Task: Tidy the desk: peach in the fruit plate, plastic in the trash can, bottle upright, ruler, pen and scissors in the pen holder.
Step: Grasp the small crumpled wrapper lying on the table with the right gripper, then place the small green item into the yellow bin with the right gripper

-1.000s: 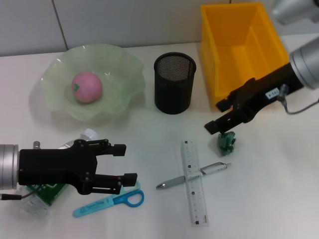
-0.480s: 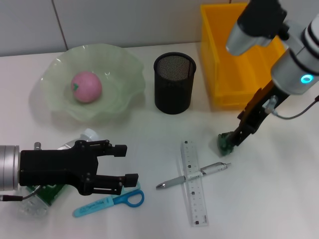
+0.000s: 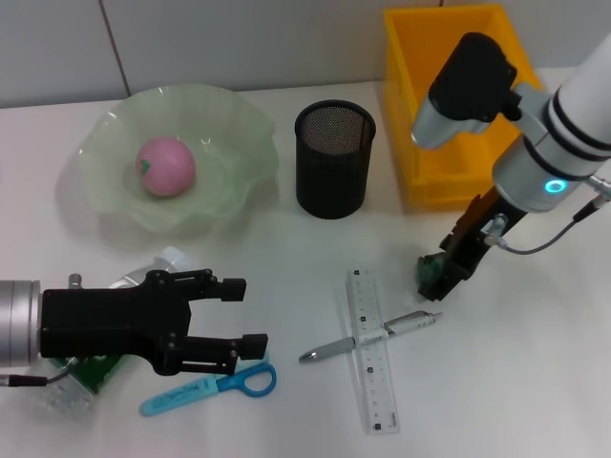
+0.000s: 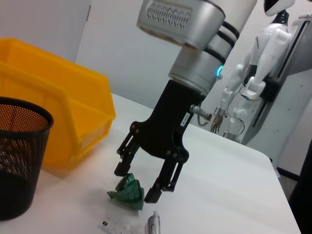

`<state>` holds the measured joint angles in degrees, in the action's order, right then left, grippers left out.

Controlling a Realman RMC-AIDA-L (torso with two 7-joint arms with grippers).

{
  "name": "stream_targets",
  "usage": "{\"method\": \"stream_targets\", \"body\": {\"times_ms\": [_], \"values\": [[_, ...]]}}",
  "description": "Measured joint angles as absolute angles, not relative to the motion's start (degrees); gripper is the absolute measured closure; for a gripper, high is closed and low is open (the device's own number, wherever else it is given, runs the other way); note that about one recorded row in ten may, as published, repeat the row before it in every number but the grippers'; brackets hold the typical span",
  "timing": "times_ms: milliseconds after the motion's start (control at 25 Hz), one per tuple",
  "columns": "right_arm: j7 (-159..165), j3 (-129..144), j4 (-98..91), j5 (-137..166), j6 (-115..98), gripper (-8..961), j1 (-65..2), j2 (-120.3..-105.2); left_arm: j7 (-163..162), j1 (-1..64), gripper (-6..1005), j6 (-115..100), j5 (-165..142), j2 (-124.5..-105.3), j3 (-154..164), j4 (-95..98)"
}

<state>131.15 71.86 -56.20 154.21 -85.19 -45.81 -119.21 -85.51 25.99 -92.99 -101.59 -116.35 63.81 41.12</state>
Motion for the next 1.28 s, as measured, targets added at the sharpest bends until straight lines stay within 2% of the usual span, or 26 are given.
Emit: {"method": "stream_targets", "body": {"times_ms": [520, 720, 1200, 1280], "values": [[130.6, 73.6, -53.8, 153.3, -82.3, 229, -46.0, -119.27, -85.5, 26.2, 164, -93.7, -101.5, -116.46, 63.0, 41.3], [130.7, 73.6, -53.8, 153.3, -82.3, 411, -46.0, -119.27, -85.7, 26.2, 164, -93.9, -101.5, -116.42, 62.6, 41.5], [132.0, 72.9, -58.9, 153.3, -85.7, 692, -45.9, -119.23, -85.7, 26.3, 166, -94.2, -101.5, -116.15, 61.7, 41.6], [132.9, 72.7, -62.6, 153.3, -87.7, 771, -45.6, -119.19, -85.7, 26.3, 166, -94.3, -101.5, -116.11, 61.7, 41.6]]}}
